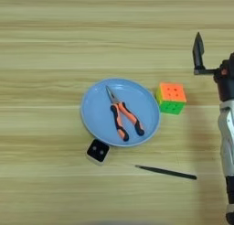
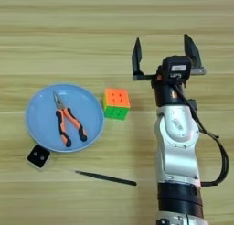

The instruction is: Move the objects on the table

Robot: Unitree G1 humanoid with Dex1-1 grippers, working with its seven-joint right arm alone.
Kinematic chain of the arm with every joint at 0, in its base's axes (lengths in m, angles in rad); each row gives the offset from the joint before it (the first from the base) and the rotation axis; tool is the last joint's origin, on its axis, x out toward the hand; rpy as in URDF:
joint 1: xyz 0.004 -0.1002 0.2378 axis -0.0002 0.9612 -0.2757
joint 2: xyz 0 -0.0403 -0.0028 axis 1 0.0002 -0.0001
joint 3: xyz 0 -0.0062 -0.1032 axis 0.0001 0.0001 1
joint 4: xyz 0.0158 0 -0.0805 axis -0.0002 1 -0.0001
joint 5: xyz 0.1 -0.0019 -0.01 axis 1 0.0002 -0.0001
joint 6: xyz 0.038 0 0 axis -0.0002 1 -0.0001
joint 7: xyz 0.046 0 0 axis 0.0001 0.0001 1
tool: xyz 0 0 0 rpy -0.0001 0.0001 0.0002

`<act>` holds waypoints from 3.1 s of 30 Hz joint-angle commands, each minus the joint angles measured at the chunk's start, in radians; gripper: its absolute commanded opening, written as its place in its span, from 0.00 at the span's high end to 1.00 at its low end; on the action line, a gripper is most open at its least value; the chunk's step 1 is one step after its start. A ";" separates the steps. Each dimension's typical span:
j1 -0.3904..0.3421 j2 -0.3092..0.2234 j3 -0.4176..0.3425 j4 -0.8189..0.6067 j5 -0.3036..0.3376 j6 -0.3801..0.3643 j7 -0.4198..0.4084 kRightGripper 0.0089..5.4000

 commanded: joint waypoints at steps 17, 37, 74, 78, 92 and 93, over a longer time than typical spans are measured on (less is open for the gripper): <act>0.032 0.033 0.108 -0.169 -0.024 0.128 0.005 0.00; 0.078 0.112 0.146 -0.103 -0.045 0.360 -0.068 0.00; 0.041 0.139 0.091 0.065 0.084 0.436 -0.047 0.17; 0.040 0.126 0.102 0.052 0.052 0.390 -0.050 0.24; -0.001 0.065 0.061 0.035 -0.001 0.286 -0.073 0.38; -0.003 0.063 0.058 0.039 0.000 0.288 -0.074 0.38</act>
